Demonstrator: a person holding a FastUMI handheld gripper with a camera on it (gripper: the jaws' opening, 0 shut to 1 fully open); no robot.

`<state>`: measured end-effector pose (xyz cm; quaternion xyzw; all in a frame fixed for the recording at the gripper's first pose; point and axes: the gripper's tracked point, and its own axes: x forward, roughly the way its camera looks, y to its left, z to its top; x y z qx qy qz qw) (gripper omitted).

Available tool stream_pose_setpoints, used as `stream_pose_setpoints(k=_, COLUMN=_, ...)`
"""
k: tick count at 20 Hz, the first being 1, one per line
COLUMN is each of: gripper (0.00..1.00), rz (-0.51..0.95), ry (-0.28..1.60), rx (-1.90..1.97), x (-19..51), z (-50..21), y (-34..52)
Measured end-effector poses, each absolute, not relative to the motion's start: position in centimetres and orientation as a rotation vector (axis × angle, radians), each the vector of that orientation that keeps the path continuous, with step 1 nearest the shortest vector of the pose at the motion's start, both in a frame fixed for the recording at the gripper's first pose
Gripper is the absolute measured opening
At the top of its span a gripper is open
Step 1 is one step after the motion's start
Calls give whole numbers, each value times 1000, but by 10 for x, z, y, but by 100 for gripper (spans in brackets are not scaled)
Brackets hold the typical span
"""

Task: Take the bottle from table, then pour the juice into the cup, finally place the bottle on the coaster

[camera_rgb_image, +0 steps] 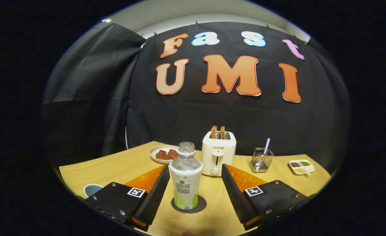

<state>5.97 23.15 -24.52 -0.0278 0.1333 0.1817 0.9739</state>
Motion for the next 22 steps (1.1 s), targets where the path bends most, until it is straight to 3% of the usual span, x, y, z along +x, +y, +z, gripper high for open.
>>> stream_pose_setpoints(k=6, gripper=95, rz=371, ry=115, rx=-64, x=18, z=-148, y=197)
stream_pose_setpoints(k=14, gripper=95, rz=304, ry=81, rx=80, x=-20, z=-73, y=161)
stream_pose_setpoints(k=22, gripper=95, rz=238, ry=88, rx=164, x=-43, z=-64, y=121)
